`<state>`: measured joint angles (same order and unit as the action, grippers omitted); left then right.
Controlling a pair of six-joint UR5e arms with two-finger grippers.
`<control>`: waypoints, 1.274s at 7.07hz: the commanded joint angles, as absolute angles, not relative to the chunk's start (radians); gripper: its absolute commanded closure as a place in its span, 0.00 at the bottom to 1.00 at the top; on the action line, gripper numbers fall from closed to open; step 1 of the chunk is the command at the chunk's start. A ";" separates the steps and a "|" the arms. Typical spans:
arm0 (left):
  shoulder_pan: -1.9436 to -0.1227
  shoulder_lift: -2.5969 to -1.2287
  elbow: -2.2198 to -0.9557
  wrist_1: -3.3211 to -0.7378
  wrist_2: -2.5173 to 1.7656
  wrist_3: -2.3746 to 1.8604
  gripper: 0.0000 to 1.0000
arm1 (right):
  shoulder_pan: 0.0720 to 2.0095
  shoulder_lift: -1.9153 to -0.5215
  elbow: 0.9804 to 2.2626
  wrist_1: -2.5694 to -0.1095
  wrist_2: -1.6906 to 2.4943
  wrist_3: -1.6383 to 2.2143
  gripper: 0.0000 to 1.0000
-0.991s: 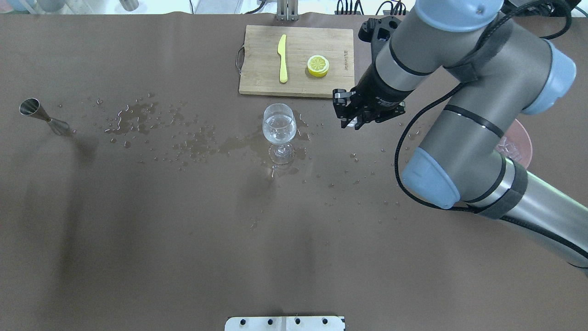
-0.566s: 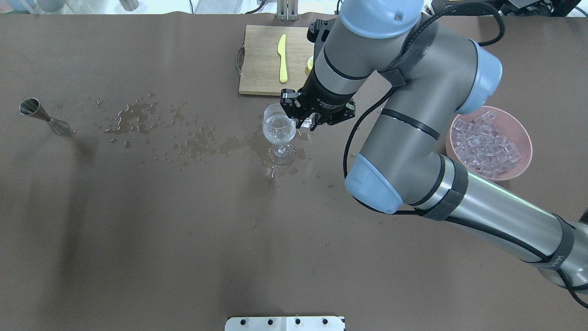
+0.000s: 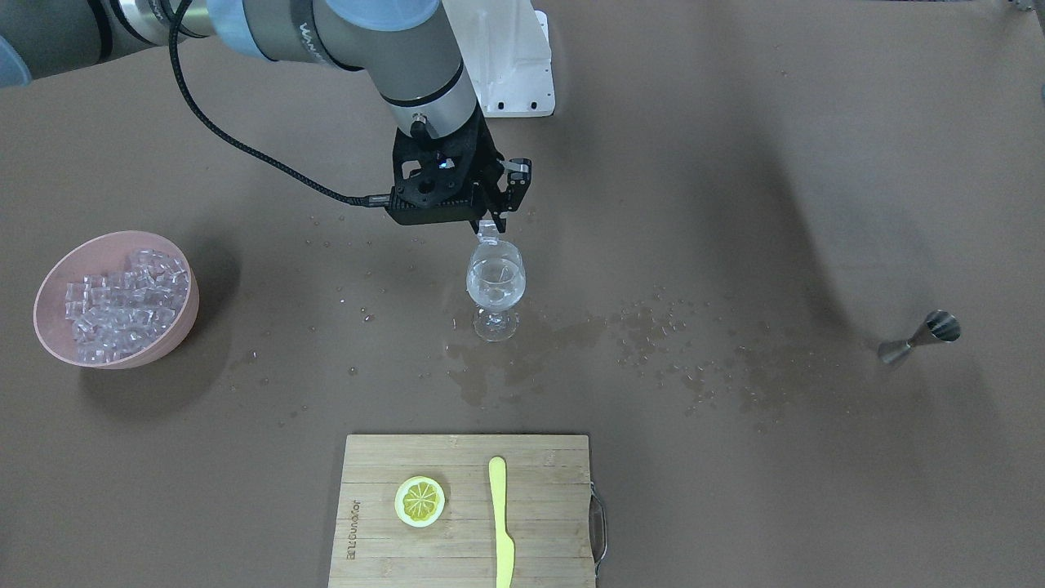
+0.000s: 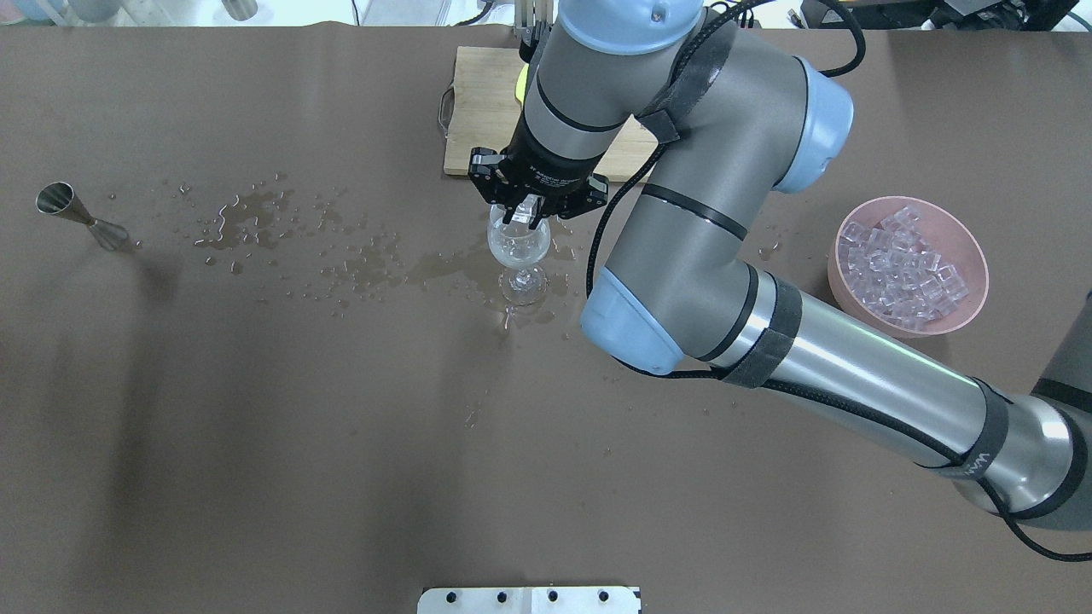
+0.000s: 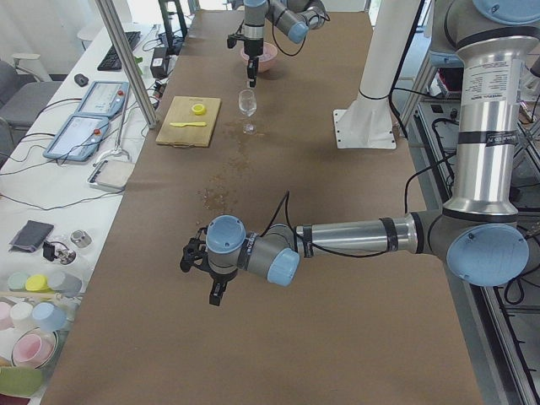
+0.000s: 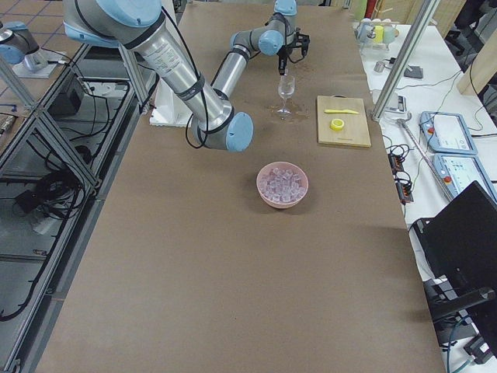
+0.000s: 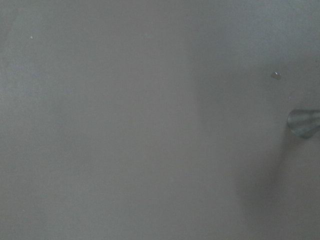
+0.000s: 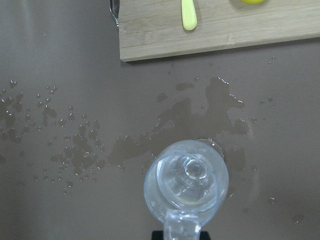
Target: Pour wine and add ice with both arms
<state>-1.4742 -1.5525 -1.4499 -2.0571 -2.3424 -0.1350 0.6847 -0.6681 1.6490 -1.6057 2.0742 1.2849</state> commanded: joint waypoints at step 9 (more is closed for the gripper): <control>-1.474 -1.563 -1.483 -2.054 -2.344 -0.138 0.02 | 1.085 -1.147 1.868 -1.582 2.392 0.787 0.00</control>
<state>-1.4737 -1.5623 -1.4761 -2.0540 -2.3439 -0.1378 0.9422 -1.0136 1.8350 -1.5778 2.2807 0.9847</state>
